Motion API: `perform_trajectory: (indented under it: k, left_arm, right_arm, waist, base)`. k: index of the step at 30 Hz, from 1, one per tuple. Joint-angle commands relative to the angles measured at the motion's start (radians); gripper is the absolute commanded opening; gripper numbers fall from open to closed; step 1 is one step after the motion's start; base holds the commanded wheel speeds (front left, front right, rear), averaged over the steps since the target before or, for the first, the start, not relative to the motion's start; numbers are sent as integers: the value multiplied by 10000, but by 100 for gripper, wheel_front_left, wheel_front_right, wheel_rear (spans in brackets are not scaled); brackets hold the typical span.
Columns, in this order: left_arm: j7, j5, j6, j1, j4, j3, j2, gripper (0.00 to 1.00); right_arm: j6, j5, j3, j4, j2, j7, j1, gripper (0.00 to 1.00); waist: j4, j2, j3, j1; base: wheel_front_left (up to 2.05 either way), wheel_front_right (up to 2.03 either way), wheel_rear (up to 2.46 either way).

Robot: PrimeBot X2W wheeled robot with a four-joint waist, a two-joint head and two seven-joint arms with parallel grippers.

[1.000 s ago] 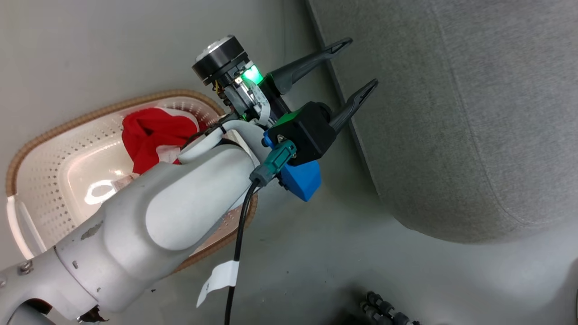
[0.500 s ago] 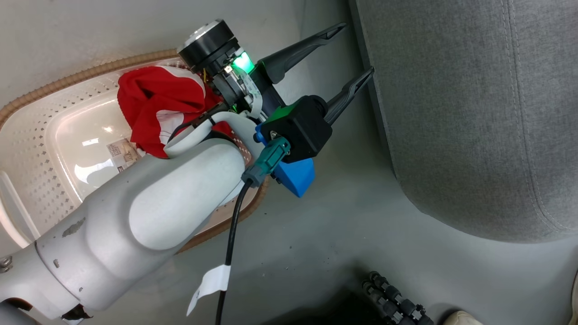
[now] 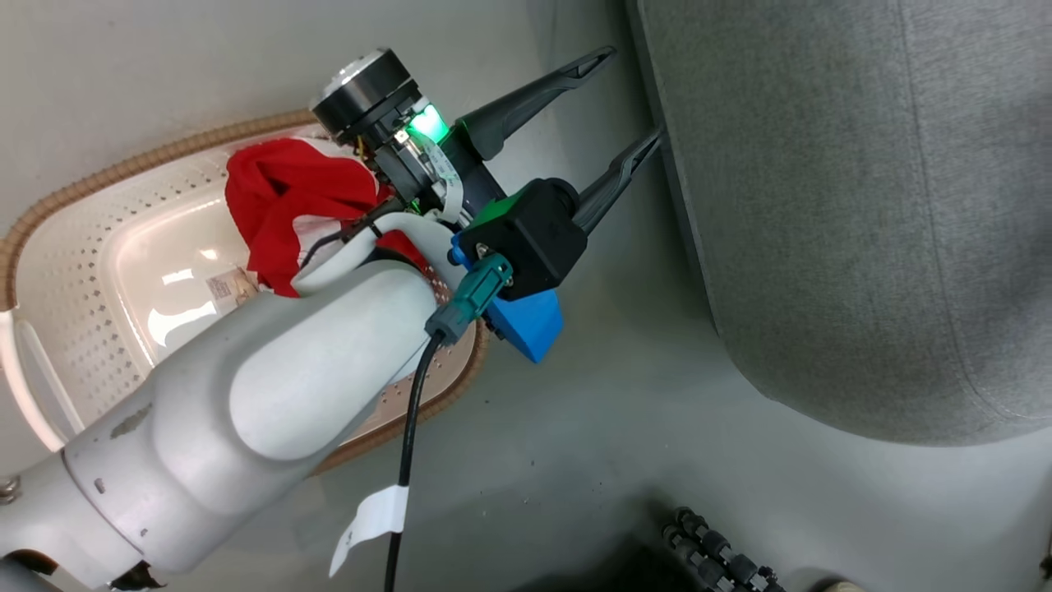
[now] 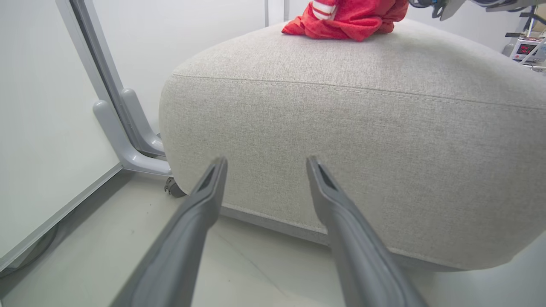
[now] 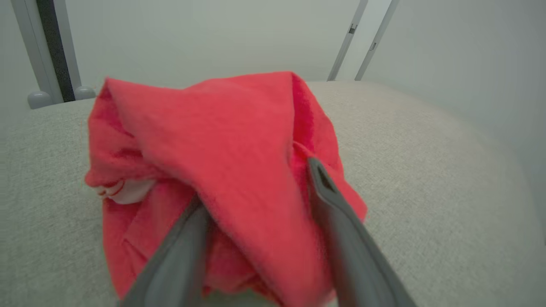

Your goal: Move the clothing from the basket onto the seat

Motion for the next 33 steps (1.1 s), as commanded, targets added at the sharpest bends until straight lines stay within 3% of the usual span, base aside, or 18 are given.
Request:
perform_trajectory:
  k: [1, 10, 15, 25, 33]
  left_arm:
    - [-136, -81, 77, 159, 52, -5, -69, 100]
    - [-1107, -848, 523, 1106, 912, 546, -708, 100]
    - [-1251, -1127, 715, 1608, 1188, 1010, -850, 100]
    - [-1269, -778, 1156, 3348, 560, 3530, -938, 100]
    - [-1263, -60, 835, 4887, 294, 5571, -1356, 100]
  right_arm:
    - [1, 33, 128, -180, 62, -40, 339, 100]
    - [1, 47, 1148, -1892, 543, -40, 2803, 100]
    - [1, 52, 1638, -2468, 505, -40, 3482, 100]
    - [1, 124, 3808, -3271, 380, -39, 4407, 100]
    - [1, 283, 5286, -3394, 406, -40, 4787, 100]
  waist:
    - [7, 0, -243, -1]
    - [410, 0, -2131, -1]
    - [723, 0, -2952, -1]
    - [1582, 0, -4640, -1]
    - [2308, 0, -5703, -1]
  base:
    - [0, 0, 0]
    - [0, 0, 0]
    - [0, 0, 0]
    - [0, 0, 0]
    - [0, 0, 0]
